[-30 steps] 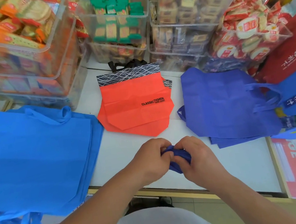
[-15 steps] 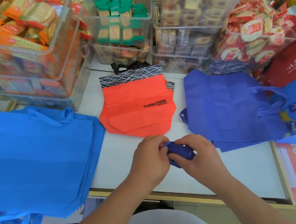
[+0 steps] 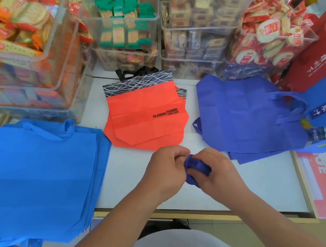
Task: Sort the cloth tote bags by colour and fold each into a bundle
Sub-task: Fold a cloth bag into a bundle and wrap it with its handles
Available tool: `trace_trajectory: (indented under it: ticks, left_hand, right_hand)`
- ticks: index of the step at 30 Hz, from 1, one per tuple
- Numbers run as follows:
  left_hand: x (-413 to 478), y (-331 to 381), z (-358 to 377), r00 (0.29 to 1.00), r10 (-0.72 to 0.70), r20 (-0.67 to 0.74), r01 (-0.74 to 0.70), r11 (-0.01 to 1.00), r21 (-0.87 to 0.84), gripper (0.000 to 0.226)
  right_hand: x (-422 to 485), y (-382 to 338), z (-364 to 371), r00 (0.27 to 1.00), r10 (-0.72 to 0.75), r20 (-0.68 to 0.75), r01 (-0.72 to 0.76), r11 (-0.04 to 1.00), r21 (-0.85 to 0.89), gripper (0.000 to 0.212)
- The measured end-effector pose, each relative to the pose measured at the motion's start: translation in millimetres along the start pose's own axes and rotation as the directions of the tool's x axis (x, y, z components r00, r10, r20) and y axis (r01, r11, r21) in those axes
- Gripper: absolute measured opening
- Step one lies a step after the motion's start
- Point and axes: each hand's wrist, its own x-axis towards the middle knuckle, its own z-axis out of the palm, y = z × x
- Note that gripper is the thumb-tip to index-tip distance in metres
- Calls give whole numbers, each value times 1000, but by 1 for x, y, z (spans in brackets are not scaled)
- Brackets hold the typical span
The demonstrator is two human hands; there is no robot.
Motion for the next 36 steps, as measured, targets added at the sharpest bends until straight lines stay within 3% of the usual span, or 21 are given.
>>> trace_trajectory:
  ticks: [3,6,9,12,19,23,26,31,36]
  left_hand:
    - [0,-11,-5,995,93,44,-98,988,116,34]
    - [-1,-20,1,997,6,78,-1,998,-60,50]
    - [0,-17,10,998,-22,51,32,977,-212,37]
    - [-2,-12,24,998,-29,50,41,960,-277,35]
    - [-1,3,79,987,-131,97,159,905,-395,39]
    - [11,21,142,991,-130,-6,123,950,-287,37]
    - [28,33,200,990,-133,42,138,972,-188,39]
    - [58,30,299,931,-336,145,352,930,-109,63]
    - [65,12,366,837,-496,230,509,861,1,53]
  right_hand:
    - [-2,-2,-11,937,345,57,-341,868,360,12]
    - [-3,2,-18,899,421,122,-419,742,524,17]
    - [-12,10,-24,880,434,190,-453,653,607,24]
    - [-21,23,-35,871,422,250,-482,642,597,22]
    - [-39,66,-58,854,486,187,-480,598,642,19]
    - [-52,103,-73,829,525,194,-499,536,681,17]
    - [-65,154,-98,815,538,214,-531,547,647,19]
    - [-95,267,-133,726,642,248,-639,495,590,11]
    - [-113,345,-139,608,751,256,-731,404,550,13]
